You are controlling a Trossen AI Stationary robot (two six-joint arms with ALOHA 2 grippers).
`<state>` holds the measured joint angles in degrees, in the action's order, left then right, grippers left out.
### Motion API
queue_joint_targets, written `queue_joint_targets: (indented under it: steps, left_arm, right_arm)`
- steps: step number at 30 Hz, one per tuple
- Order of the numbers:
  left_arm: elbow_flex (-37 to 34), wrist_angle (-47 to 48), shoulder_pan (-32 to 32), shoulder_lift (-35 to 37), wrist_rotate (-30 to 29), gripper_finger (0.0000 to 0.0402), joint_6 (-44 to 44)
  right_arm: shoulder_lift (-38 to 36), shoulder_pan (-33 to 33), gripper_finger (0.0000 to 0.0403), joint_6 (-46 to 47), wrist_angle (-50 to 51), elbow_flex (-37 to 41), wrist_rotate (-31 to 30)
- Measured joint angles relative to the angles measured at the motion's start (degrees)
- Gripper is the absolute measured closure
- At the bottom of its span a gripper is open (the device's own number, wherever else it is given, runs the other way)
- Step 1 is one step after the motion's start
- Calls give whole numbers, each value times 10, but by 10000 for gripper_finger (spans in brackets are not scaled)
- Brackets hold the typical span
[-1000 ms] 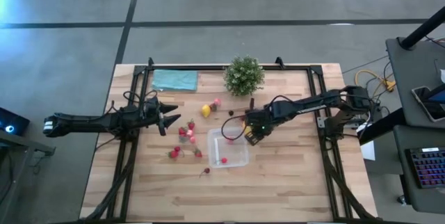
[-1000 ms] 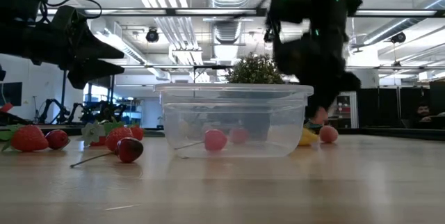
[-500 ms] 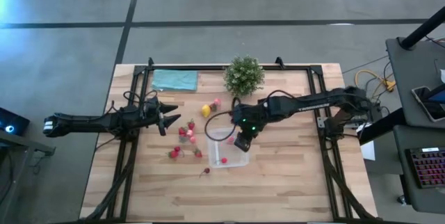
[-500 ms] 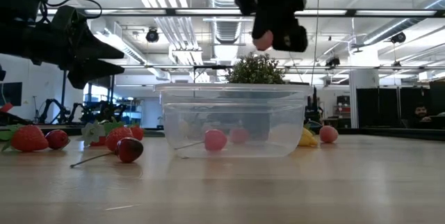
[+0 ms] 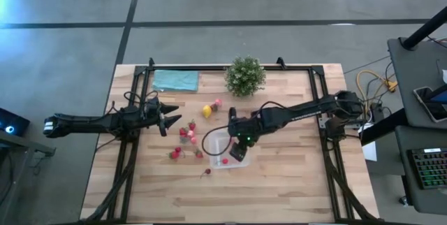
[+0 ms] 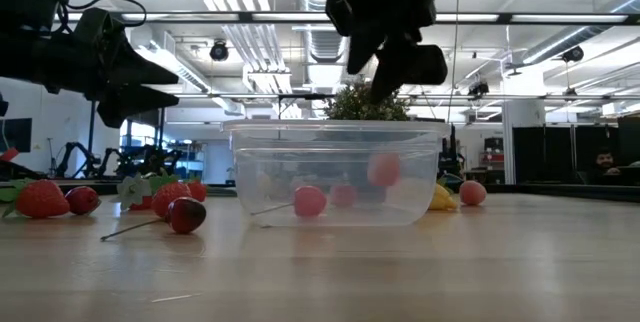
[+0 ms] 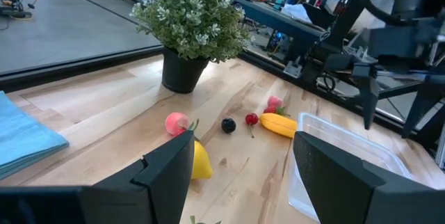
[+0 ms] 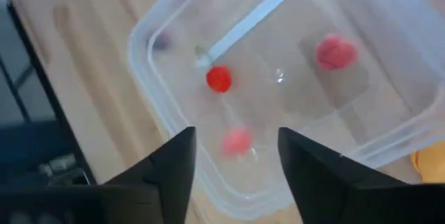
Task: Pick and placing Produce into tupperware
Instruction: Put the pink peach into the transparent bin
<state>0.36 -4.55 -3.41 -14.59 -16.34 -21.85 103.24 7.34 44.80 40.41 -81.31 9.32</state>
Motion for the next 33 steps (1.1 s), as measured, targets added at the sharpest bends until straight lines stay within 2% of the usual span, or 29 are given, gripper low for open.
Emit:
queue_joint_targets:
  steps: [2,6,12,14,19,24,33]
  left_arm:
    - [0,0,0,0,0,168,0]
    - [0,0,0,0,0,169,0]
    - [0,0,0,0,0,169,0]
    - [0,0,0,0,0,169,0]
    - [0,0,0,0,0,169,0]
    - [0,0,0,0,0,168,0]
    - [0,0,0,0,0,168,0]
  right_arm:
    - [-6,-1,185,24,15,-4,-27]
    - [-24,-20,166,65,138,-22,-106]
    - [-46,-77,164,103,347,-15,-117]
    - [-46,-98,166,97,372,-4,-124]
    - [-46,-142,166,50,301,47,-118]
    - [-46,-173,168,34,198,115,-82]
    - [-62,-176,170,31,112,220,-95]
